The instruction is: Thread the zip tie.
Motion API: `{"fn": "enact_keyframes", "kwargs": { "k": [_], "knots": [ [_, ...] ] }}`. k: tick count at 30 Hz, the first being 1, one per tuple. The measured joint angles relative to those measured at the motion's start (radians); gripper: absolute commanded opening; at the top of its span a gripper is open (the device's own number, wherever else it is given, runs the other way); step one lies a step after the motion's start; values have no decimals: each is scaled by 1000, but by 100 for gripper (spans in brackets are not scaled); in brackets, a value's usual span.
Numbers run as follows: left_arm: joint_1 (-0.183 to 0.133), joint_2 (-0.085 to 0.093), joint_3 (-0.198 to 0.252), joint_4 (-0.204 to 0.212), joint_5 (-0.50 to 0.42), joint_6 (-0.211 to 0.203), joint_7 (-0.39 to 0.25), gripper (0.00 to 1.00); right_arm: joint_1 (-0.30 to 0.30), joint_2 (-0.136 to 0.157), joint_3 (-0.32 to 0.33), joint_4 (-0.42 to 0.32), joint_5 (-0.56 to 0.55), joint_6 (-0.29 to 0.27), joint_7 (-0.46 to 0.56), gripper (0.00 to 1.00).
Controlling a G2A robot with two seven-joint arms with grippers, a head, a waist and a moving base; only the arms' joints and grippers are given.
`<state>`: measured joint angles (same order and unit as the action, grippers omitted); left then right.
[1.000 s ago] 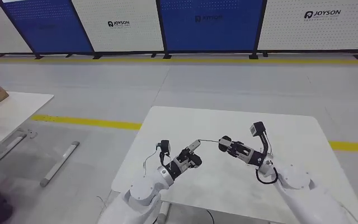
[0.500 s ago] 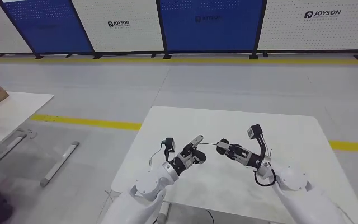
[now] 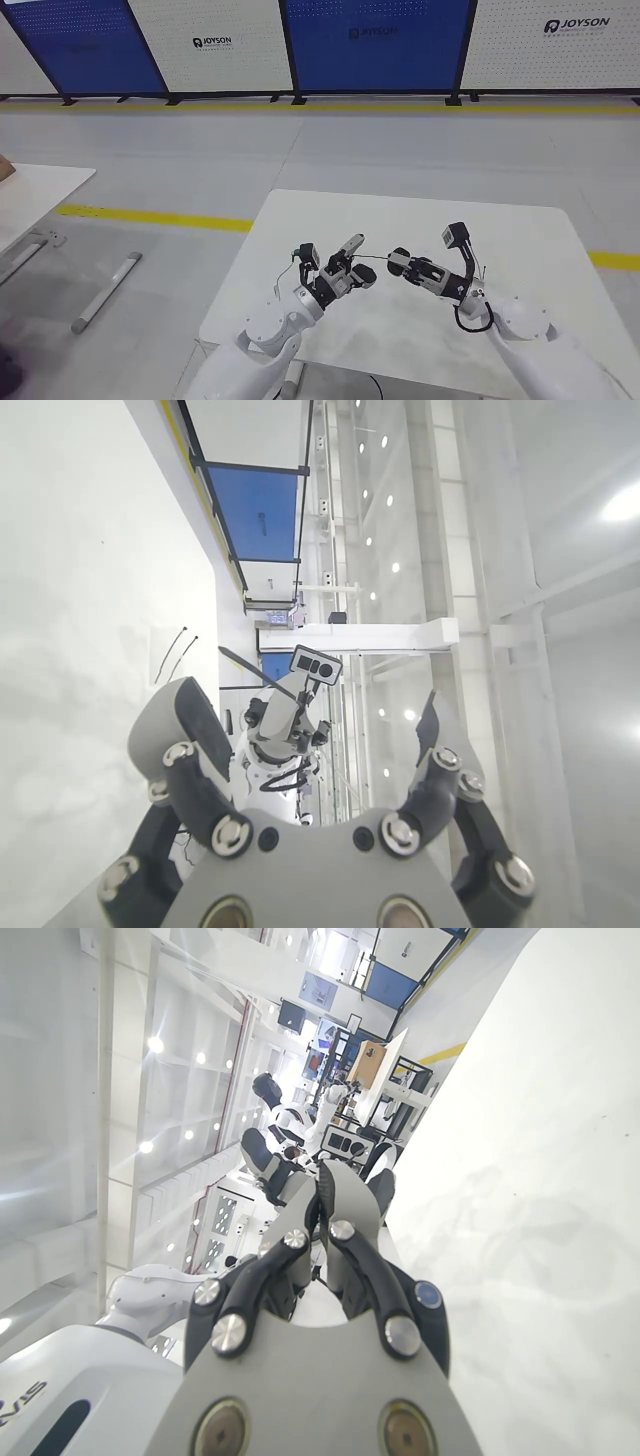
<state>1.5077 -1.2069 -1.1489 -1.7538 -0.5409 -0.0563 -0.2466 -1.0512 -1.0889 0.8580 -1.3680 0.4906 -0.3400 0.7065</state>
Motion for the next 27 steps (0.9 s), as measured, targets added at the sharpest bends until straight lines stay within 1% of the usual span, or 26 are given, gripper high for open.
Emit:
{"fn": "enact_keyframes", "kwargs": {
  "k": [3,7,9,10,11,12,13,14,15,16,17,19,27],
  "knots": [
    [-10,-3,3,6,1,-6,20,100,0,0,0,0,0,0,0,0],
    [-36,-8,21,34,45,-27,64,100,0,0,0,0,0,0,0,0],
    [-44,-10,32,45,63,-32,67,100,0,0,0,0,0,0,0,0],
    [-46,-11,36,52,74,-38,65,95,0,0,0,0,0,0,0,0],
    [-46,-11,38,57,81,-42,63,84,0,0,0,0,0,0,0,0],
    [-46,-11,39,61,85,-46,62,77,0,0,0,0,0,0,0,0],
    [-46,-11,39,65,87,-50,61,63,0,0,0,0,0,0,0,0],
    [-46,-11,39,67,88,-51,60,41,0,0,0,0,0,0,0,0],
    [-46,-11,39,69,87,-51,58,36,0,0,0,0,0,0,0,0],
    [-46,-11,38,71,82,-49,53,34,0,0,0,0,0,0,0,0],
    [-46,-11,37,72,78,-48,50,19,0,0,0,0,0,0,0,0],
    [-44,-11,34,73,77,-49,45,0,0,0,0,0,0,0,0,0],
    [-39,-10,34,72,92,-54,33,0,0,0,0,0,0,0,0,0]
  ]
}}
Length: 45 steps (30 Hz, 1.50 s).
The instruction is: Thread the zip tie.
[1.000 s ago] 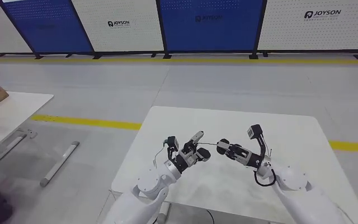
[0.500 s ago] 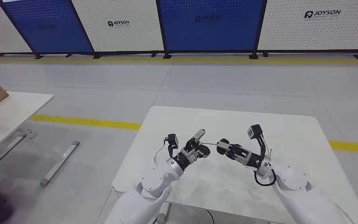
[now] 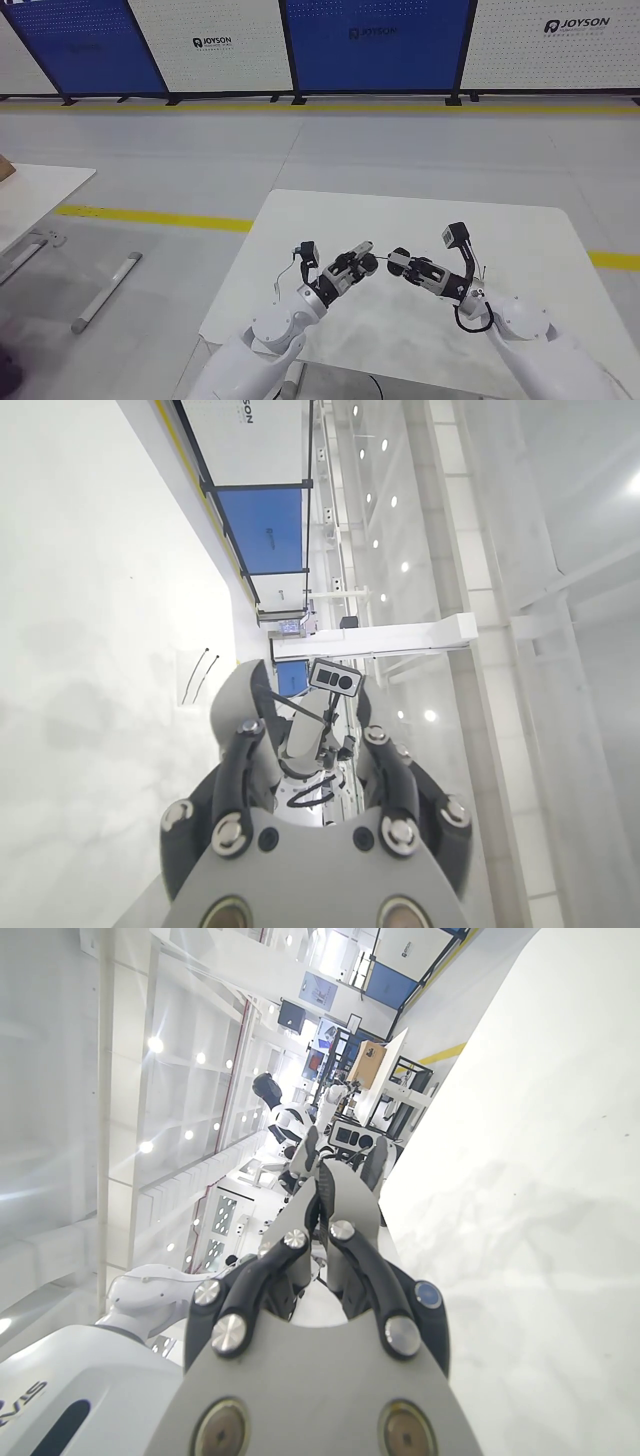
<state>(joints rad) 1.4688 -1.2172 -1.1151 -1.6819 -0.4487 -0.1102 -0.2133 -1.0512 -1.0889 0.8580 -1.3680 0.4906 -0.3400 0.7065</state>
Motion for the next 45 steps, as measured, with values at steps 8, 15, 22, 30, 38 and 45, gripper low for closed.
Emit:
{"fn": "enact_keyframes", "kwargs": {
  "k": [8,15,22,30,38,45],
  "knots": [
    [2,-1,8,-3,17,-7,-2,0,0,0,0,0,0,0,0,0],
    [-3,-3,11,4,6,-13,-23,100,0,0,0,0,0,0,0,0],
    [15,3,2,-5,18,-68,-85,100,0,0,0,0,0,0,0,0],
    [18,5,-7,12,28,-95,-91,79,0,0,0,0,0,0,0,0],
    [-3,1,1,39,32,-98,-71,21,0,0,0,0,0,0,0,0],
    [-2,0,7,51,55,-118,-63,0,0,0,0,0,0,0,0,0]
  ]
}}
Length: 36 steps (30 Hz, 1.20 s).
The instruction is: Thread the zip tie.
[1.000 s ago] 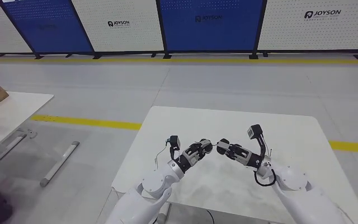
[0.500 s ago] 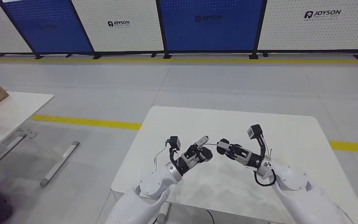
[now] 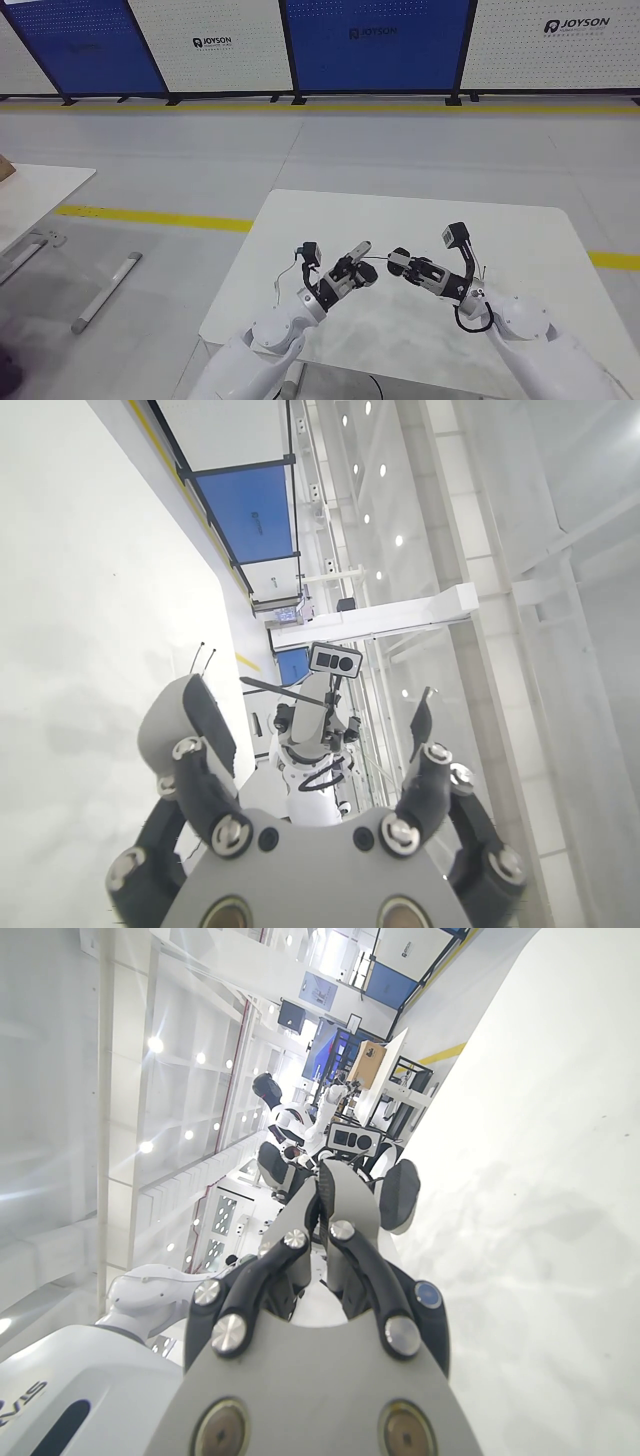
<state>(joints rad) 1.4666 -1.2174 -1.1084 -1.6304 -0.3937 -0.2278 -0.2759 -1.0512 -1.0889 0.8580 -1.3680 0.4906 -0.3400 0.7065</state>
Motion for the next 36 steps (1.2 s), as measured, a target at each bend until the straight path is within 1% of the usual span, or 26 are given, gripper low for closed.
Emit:
{"fn": "enact_keyframes", "kwargs": {
  "k": [4,18,25,26,27,28,31,36],
  "knots": [
    [-2,0,1,8,-1,-3,-2,0,0,0,0,0,0,0,0,0],
    [-4,-2,5,12,7,-5,2,0,0,0,0,0,0,0,0,0],
    [4,-2,4,2,15,-18,7,0,0,0,0,0,0,0,0,0],
    [6,-1,4,0,16,-19,8,0,-1,0,0,-1,0,1,-1,21],
    [7,-1,4,-2,16,-20,8,0,-3,0,0,-4,-1,5,-4,48],
    [9,-1,3,-4,17,-21,8,0,-8,-1,1,-10,-6,17,-7,100],
    [15,0,1,-10,18,-22,6,0,-16,-1,11,-21,-12,40,-5,100],
    [24,1,-4,-20,11,-10,6,0,-23,1,40,-27,-22,52,-2,100]
  ]
}}
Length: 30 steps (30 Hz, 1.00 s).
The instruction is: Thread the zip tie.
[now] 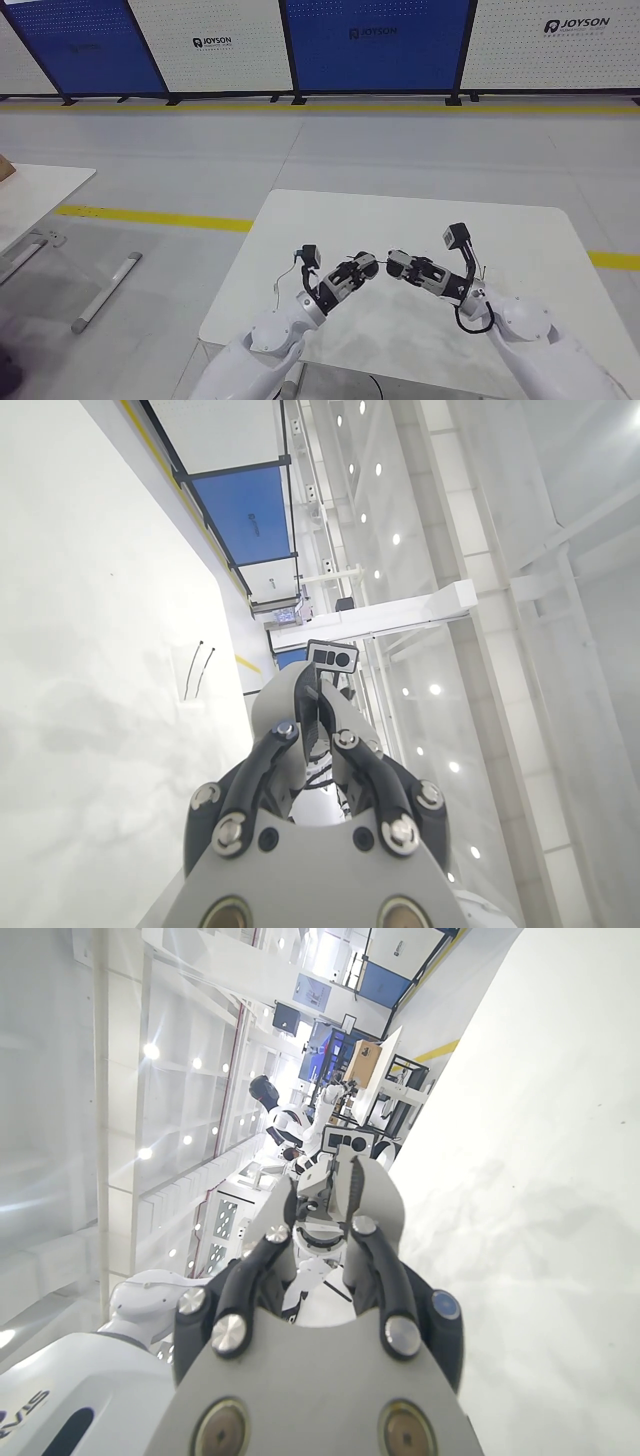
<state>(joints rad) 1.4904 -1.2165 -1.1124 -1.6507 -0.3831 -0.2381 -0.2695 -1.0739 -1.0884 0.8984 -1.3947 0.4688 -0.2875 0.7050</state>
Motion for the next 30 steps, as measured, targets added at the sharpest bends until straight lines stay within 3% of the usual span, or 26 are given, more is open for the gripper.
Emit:
{"fn": "enact_keyframes", "kwargs": {
  "k": [4,9,12,26,30],
  "knots": [
    [12,3,-15,-19,-19,28,-2,0,-14,14,56,-22,-42,34,-1,100],
    [34,5,-33,-33,30,21,73,0,-68,39,161,-85,-52,75,-3,100],
    [33,2,-27,-20,50,23,110,0,-101,48,206,-121,-54,100,-8,100],
    [30,2,-32,-11,51,32,124,0,-101,48,206,-121,-55,101,-9,100],
    [42,5,-50,-6,116,28,161,0,-96,53,198,-135,-157,157,18,100]
  ]
}}
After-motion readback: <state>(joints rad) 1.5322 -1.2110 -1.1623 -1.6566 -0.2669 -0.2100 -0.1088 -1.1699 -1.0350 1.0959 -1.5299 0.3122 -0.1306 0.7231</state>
